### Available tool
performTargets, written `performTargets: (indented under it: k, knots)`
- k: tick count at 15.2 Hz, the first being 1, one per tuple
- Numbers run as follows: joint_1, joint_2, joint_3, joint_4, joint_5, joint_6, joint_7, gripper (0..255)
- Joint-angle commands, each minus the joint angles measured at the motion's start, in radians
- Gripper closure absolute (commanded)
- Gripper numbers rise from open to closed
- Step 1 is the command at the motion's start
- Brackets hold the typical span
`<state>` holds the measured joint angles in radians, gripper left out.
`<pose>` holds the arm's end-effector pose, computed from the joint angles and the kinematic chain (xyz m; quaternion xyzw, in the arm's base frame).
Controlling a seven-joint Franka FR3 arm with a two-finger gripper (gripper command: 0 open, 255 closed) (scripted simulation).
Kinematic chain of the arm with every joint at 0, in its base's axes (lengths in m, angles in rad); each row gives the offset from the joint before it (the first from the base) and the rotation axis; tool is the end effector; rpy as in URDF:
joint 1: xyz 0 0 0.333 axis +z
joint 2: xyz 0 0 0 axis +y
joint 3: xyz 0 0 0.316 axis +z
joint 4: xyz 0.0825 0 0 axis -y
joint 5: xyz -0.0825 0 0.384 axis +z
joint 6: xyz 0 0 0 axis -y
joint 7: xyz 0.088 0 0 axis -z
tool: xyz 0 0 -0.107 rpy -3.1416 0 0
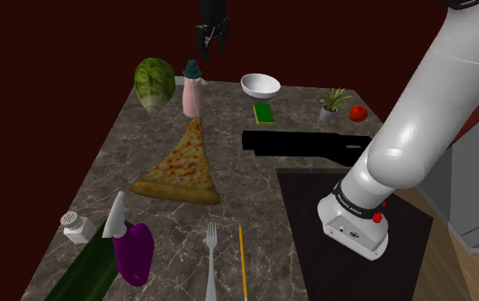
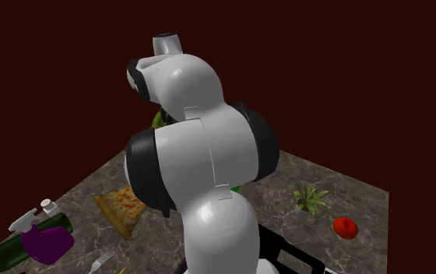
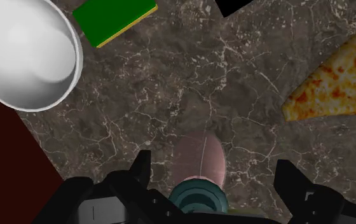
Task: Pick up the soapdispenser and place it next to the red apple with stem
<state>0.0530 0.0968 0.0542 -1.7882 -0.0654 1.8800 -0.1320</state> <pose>0.5881 0.0574 0.4921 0.9912 0.1291 -0.0028 0.0285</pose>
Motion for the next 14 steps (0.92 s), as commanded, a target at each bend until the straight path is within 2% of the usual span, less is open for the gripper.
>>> performTargets:
  k: [1, 6, 14]
  knots:
    - [0.005, 0.079, 0.004, 0.077, -0.002, 0.007, 0.0, 0]
    - [0.019, 0.267, 0.012, 0.292, -0.008, -0.008, -0.006, 0]
    - [0.016, 0.286, 0.009, 0.218, -0.011, 0.085, -0.003, 0]
